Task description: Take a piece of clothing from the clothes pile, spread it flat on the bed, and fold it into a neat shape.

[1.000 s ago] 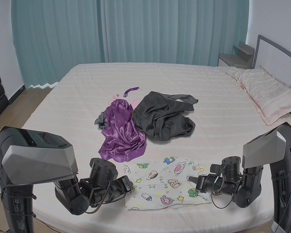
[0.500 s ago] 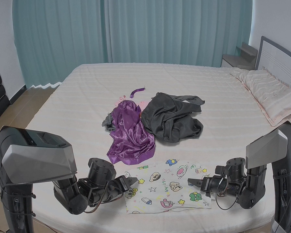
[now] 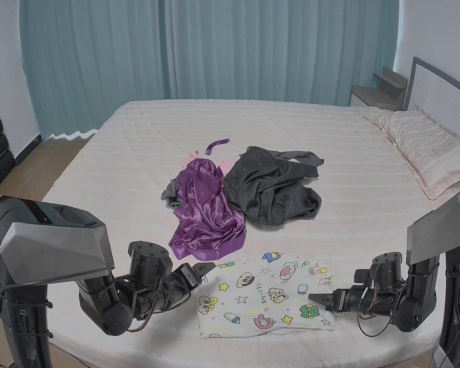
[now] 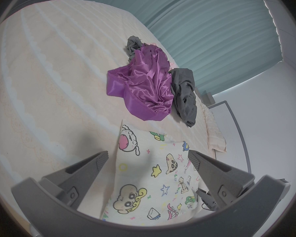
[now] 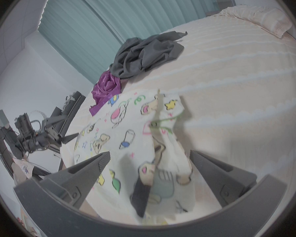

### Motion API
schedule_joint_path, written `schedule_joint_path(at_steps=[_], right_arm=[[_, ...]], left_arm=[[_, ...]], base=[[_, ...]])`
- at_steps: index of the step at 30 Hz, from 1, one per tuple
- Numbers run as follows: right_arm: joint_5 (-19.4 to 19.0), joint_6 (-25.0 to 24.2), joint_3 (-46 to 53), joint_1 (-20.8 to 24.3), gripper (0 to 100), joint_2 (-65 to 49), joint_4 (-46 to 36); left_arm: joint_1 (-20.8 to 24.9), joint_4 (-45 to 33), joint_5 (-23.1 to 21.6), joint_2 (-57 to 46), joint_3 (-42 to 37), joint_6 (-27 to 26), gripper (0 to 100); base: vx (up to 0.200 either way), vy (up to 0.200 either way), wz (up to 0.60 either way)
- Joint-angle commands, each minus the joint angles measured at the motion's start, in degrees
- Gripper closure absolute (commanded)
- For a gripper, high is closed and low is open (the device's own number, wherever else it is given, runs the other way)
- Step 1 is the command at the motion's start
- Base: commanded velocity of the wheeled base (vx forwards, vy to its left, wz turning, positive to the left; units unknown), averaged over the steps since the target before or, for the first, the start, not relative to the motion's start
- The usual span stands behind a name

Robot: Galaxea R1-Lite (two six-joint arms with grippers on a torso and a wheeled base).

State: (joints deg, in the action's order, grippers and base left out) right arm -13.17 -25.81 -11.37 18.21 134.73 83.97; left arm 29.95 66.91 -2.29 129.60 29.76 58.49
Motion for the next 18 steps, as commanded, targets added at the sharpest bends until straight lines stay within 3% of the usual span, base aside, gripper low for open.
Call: schedule_joint_path(at_steps=[1, 6, 18], right_arm=[[-0.2, 1.0, 4.4, 0.7, 100, 1.1, 2.9], [0.0, 1.3, 7.9, 2.7, 100, 4.1, 5.8], [-0.2, 2.8, 11.4, 0.5, 100, 1.6, 5.0]], left_arm=[[-0.3, 0.7, -0.5, -0.2, -0.6, 0.2, 0], [-0.3, 0.7, -0.5, -0.2, -0.6, 0.3, 0], [-0.3, 0.7, -0.4, 0.0, -0.5, 0.2, 0]], base=[[0.000, 0.000, 0.00], [0.000, 0.000, 0.00], [0.000, 0.000, 0.00]])
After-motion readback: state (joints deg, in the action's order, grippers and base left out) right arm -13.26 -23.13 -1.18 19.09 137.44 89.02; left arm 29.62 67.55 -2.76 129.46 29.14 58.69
